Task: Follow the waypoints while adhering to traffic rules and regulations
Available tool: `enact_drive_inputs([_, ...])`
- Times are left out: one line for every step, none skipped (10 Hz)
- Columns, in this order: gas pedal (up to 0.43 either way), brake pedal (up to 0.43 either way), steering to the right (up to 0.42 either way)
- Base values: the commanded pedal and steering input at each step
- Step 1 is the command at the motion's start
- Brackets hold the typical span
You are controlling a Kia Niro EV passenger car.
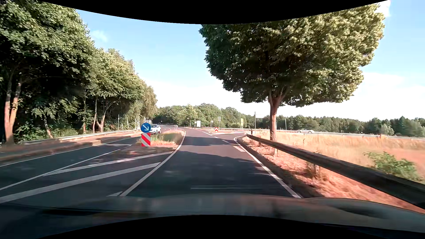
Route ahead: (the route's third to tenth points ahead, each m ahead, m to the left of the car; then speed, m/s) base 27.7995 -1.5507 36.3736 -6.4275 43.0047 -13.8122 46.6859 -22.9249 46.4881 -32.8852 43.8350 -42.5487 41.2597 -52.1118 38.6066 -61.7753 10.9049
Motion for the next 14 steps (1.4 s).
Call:
enact_drive_inputs([0.000, 0.000, -0.007])
enact_drive_inputs([0.000, 0.000, -0.008])
enact_drive_inputs([0.000, 0.000, -0.007])
enact_drive_inputs([0.000, 0.000, -0.007])
enact_drive_inputs([0.000, 0.000, -0.006])
enact_drive_inputs([0.000, 0.000, -0.004])
enact_drive_inputs([0.000, 0.000, -0.003])
enact_drive_inputs([0.000, 0.000, 0.000])
enact_drive_inputs([0.000, 0.000, 0.002])
enact_drive_inputs([0.000, 0.000, 0.005])
enact_drive_inputs([0.000, 0.000, 0.006])
enact_drive_inputs([0.000, 0.000, 0.006])
enact_drive_inputs([0.000, 0.000, 0.008])
enact_drive_inputs([0.008, 0.000, 0.015])
